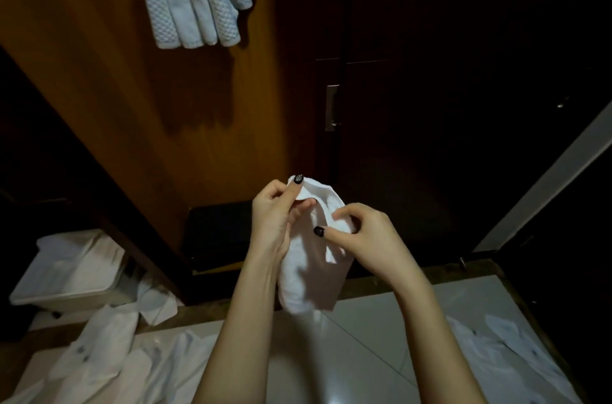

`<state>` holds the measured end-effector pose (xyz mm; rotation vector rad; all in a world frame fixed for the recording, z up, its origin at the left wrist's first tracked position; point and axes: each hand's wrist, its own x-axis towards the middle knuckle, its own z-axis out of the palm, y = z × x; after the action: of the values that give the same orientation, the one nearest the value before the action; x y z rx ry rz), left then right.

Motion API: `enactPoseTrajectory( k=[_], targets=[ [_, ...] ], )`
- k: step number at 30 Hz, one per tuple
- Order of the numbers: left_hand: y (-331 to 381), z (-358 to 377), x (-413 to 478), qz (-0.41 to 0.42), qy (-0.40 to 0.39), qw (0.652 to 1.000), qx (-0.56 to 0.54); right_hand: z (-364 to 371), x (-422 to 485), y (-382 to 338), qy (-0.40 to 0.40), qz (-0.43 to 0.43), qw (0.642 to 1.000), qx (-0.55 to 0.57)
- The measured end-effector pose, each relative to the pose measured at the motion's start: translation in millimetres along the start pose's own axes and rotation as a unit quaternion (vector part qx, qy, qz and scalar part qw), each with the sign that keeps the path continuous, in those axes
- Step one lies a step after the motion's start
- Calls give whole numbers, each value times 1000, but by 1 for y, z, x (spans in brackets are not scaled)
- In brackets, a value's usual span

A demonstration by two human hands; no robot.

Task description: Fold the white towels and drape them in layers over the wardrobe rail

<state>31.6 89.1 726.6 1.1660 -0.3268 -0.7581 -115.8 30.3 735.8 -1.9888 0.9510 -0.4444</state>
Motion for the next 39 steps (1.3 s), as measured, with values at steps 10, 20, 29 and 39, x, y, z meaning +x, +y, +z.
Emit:
enactPoseTrajectory(
  k=[10, 20, 29, 39],
  targets=[
    [58, -71, 47, 76, 25, 986, 145, 57, 63, -36, 71, -47, 996, -30],
    [104, -163, 88, 84, -171, 967, 168, 94, 90, -80, 81, -58, 988, 115],
    [106, -192, 97, 159, -132, 937, 282, 121, 86, -94, 130, -28, 973, 187],
    [105, -197, 98, 145, -122, 940, 285, 127, 85, -98, 155, -40, 971, 177]
  ],
)
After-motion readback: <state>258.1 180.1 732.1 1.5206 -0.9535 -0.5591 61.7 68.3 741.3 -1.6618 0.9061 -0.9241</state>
